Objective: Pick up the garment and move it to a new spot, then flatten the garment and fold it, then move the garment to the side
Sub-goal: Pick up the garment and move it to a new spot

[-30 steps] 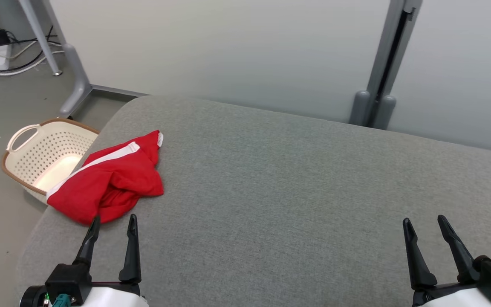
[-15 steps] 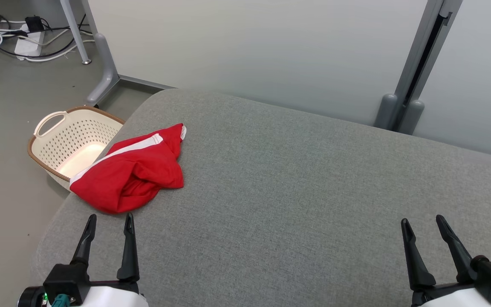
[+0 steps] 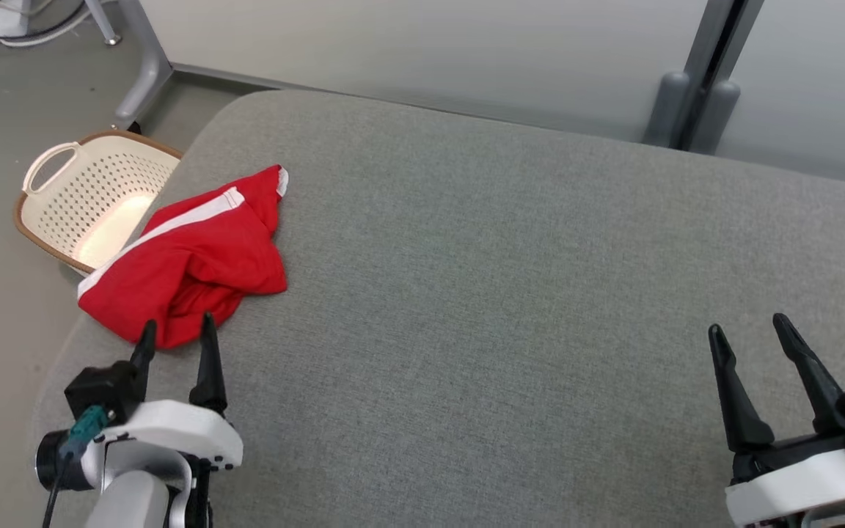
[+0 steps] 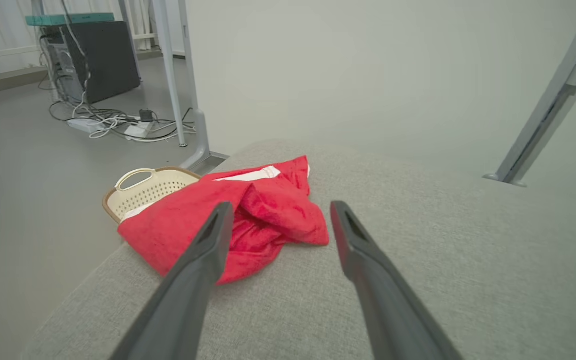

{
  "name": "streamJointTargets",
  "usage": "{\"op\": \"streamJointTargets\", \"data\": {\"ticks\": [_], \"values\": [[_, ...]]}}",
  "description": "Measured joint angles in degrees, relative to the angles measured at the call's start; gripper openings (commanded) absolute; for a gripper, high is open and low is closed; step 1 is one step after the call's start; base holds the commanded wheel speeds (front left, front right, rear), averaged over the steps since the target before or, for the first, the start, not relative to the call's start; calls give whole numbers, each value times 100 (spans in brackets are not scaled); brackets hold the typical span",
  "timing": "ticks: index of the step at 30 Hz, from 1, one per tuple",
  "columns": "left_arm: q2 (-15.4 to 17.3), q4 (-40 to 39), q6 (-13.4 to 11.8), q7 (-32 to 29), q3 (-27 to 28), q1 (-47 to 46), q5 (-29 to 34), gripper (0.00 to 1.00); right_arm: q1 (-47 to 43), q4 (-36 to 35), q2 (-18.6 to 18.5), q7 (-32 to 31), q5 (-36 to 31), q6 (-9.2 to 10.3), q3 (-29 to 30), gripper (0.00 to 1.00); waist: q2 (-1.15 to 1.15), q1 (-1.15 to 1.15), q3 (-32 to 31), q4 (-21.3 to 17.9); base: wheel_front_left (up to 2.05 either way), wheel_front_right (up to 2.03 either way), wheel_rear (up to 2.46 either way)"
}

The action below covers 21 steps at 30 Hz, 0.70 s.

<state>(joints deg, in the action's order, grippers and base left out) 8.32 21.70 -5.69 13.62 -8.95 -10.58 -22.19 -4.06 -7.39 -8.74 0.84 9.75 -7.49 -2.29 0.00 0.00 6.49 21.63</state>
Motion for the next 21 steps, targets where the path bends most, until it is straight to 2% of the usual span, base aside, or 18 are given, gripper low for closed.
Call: {"op": "streamJointTargets", "data": {"ticks": [8, 15, 17, 18, 21], "values": [[113, 2462, 401, 35, 234, -1751, -313, 100, 422, -374, -278, -221, 2, -1, 21, 100, 0, 0, 885, -299, 0, 0, 0], [342, 4096, 633, 27, 502, -2633, -611, 100, 692, -424, -352, -207, 27, 0, 52, 100, 0, 0, 1613, -661, 0, 0, 0], [444, 4359, 676, 55, 554, -2763, -662, 3, 749, -409, -346, -155, 32, 0, 60, 100, 0, 0, 1748, -800, 0, 0, 0], [497, 4454, 713, 68, 617, -2838, -719, 0, 777, -397, -345, -132, 36, 0, 69, 100, 0, 0, 1808, -868, 0, 0, 0], [581, 4617, 768, 159, 714, -2987, -825, 0, 829, -358, -324, -23, 66, 0, 60, 100, 0, 0, 1951, -1034, 0, 0, 0]]}}
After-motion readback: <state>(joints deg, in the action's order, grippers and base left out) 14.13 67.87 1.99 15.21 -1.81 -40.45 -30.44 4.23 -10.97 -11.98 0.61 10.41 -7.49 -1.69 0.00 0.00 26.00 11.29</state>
